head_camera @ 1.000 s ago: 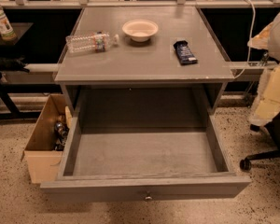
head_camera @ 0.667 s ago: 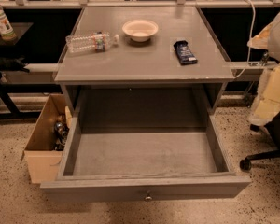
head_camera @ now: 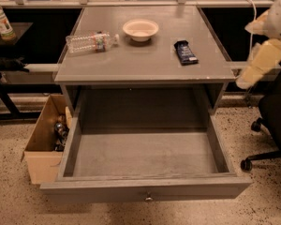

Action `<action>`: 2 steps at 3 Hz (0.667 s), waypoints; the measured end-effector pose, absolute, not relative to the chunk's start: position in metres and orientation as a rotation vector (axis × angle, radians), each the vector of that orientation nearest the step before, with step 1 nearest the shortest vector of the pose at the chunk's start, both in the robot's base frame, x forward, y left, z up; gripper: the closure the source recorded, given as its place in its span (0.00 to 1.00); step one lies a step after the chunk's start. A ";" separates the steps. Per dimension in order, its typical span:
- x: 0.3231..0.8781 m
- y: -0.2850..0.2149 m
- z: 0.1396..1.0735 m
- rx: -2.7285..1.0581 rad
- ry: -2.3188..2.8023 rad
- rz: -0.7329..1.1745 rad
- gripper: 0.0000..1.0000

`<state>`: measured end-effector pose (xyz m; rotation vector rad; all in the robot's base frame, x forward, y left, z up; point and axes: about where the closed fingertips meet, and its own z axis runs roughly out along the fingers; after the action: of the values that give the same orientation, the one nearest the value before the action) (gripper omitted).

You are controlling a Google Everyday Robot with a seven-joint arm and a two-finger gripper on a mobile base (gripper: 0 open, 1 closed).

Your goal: Place rxbar blueberry into top drawer

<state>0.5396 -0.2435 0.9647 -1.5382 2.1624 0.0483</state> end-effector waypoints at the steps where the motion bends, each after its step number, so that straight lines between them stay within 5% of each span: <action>1: 0.626 -0.240 0.961 -1.453 2.062 0.134 0.00; 2: 0.625 -0.240 0.961 -1.454 2.061 0.133 0.00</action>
Offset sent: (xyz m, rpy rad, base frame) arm 0.0689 0.0052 -0.0091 0.1065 -0.0386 0.0088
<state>0.6254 -0.2398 0.9611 -1.4536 2.0613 0.1330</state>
